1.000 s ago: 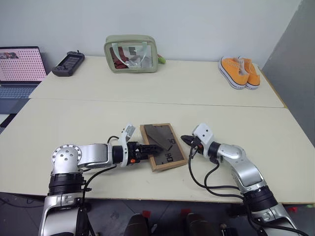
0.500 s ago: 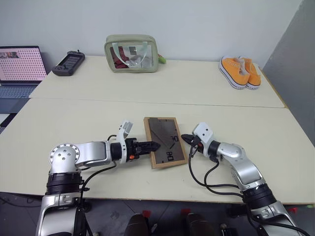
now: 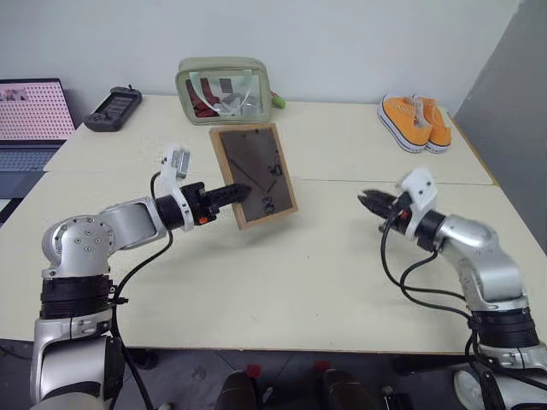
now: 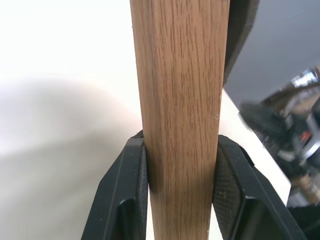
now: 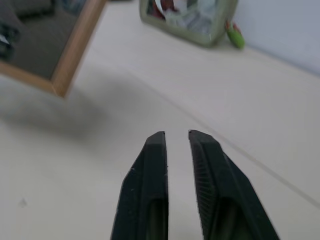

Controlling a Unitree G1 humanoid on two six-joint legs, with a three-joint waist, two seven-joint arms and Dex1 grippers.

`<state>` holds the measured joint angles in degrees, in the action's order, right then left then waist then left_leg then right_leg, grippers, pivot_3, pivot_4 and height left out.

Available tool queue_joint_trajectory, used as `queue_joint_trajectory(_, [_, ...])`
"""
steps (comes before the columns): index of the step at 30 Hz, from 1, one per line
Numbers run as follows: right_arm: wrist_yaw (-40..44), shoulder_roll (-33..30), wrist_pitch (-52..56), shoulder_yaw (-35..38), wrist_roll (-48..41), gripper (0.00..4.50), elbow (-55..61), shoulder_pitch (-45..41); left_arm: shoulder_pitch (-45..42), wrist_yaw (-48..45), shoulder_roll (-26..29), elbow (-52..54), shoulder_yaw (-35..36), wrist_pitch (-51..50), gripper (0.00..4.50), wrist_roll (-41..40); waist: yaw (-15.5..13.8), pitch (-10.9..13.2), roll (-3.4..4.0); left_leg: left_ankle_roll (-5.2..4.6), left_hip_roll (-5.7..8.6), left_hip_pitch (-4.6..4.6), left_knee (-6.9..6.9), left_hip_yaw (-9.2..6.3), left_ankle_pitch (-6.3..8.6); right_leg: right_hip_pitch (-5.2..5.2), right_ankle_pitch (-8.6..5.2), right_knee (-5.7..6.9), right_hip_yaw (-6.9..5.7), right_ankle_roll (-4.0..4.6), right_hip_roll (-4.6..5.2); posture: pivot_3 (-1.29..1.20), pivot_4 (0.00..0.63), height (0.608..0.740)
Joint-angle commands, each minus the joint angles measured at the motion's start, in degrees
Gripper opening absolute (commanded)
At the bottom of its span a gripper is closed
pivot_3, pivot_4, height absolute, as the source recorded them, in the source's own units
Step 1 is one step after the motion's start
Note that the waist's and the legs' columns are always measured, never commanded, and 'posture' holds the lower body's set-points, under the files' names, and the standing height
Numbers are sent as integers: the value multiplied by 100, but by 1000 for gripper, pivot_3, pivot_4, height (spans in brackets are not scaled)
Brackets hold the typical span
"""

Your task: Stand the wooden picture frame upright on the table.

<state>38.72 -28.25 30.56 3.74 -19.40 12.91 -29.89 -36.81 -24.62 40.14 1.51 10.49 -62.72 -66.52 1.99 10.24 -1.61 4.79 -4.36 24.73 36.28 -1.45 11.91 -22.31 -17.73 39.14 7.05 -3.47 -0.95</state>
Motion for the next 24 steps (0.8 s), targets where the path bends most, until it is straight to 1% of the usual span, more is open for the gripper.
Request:
queue_joint_trajectory(1, [-437,359,761,125,-649,1880,732,-568,-258,-687,86,628,-148,268,1312,239,-6,0,0,0,0,1,-2,0,0,0,0,-3,0,0,0,0,150,740])
queue_joint_trajectory(3, [-554,581,985,143,-950,2430,886,-841,-351,-822,46,711,-194,249,1312,290,-12,1,1,0,0,2,-3,0,0,-1,0,-5,-1,0,1,0,150,740])
queue_joint_trajectory(6, [-838,961,1279,225,-1354,2430,912,-1272,-478,-1061,49,850,-295,180,1312,350,-13,2,2,0,0,4,-3,-1,0,-1,0,-5,-3,0,1,0,150,740])
queue_joint_trajectory(10, [-981,1157,1466,231,-1629,2430,846,-1492,-605,-1216,32,859,-400,149,1312,504,-23,2,2,-1,-1,4,-5,-1,0,-1,0,-5,-7,0,1,0,150,740])
queue_joint_trajectory(17, [-1007,1236,1351,10,-1620,2430,756,-1518,-732,-1416,-5,787,-467,151,1312,738,-12,3,4,-2,-4,4,-10,0,0,-4,0,-5,-7,0,0,0,150,740])
queue_joint_trajectory(24, [-1207,1493,1381,-103,-1656,2430,731,-1515,-856,-1631,-122,484,-580,289,1312,1095,-10,3,4,-2,-4,4,-13,1,-1,-6,0,-5,-9,0,0,0,150,740])
